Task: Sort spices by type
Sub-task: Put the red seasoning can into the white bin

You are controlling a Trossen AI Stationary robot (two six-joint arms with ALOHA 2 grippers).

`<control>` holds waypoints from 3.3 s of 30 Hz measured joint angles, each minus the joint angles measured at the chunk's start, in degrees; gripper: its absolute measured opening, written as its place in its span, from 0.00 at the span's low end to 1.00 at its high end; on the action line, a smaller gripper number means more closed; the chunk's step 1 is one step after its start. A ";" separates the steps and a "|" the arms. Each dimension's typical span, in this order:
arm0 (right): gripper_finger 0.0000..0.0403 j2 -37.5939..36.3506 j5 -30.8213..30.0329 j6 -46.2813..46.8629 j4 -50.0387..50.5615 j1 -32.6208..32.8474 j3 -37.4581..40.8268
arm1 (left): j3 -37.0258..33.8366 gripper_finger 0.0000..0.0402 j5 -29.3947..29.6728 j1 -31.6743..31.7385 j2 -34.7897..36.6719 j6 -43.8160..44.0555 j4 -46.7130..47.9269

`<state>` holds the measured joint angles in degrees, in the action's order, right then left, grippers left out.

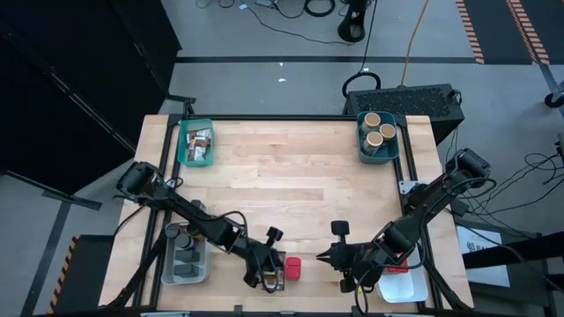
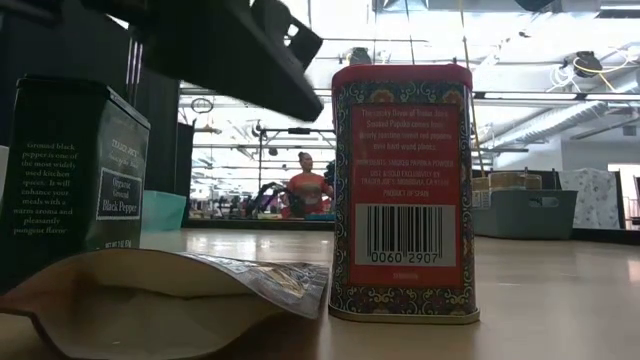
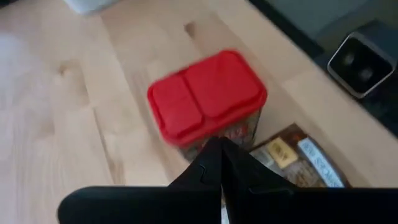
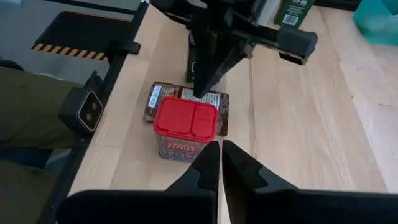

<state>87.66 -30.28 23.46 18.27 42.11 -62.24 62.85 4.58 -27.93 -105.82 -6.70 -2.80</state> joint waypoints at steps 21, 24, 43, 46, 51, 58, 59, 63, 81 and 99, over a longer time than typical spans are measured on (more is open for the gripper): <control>0.00 0.07 0.12 3.06 1.52 0.37 0.00 | -0.02 0.00 3.13 4.52 -1.77 -5.43 -7.51; 0.00 0.07 0.24 2.88 1.74 0.37 0.00 | -0.02 0.00 3.55 3.97 0.43 -6.19 -5.50; 0.32 0.09 8.22 1.29 -0.10 -2.38 0.00 | -0.15 0.00 -1.25 2.41 -1.45 -4.22 -1.03; 0.43 0.11 8.35 1.38 -0.12 -1.91 0.00 | -0.17 0.00 -0.94 2.57 -1.51 -4.65 -4.45; 0.59 0.79 8.35 1.38 0.12 -1.48 0.00 | -0.17 0.00 -0.88 3.53 -2.44 -4.57 -7.20; 0.69 2.23 12.40 4.88 2.50 -0.77 0.00 | -0.15 0.00 -0.61 3.95 -2.93 -4.26 -7.34; 0.69 2.23 12.67 5.96 3.04 -0.58 0.00 | -0.15 0.00 -0.66 3.92 -2.91 -4.26 -8.00; 0.68 2.23 12.68 7.80 3.62 0.51 0.00 | -0.11 0.00 -2.53 4.17 -4.03 -4.29 -11.63; 0.73 6.98 11.19 3.71 -4.22 -0.83 0.00 | 4.44 0.00 0.24 3.69 -5.18 -7.87 -13.70; 0.85 9.10 13.97 -8.15 -15.09 -4.50 -0.02 | 4.39 0.00 13.09 -3.82 1.42 -7.23 -3.85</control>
<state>96.75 -16.32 15.31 3.18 37.60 -62.26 67.24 17.67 -31.75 -104.40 -13.93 -6.65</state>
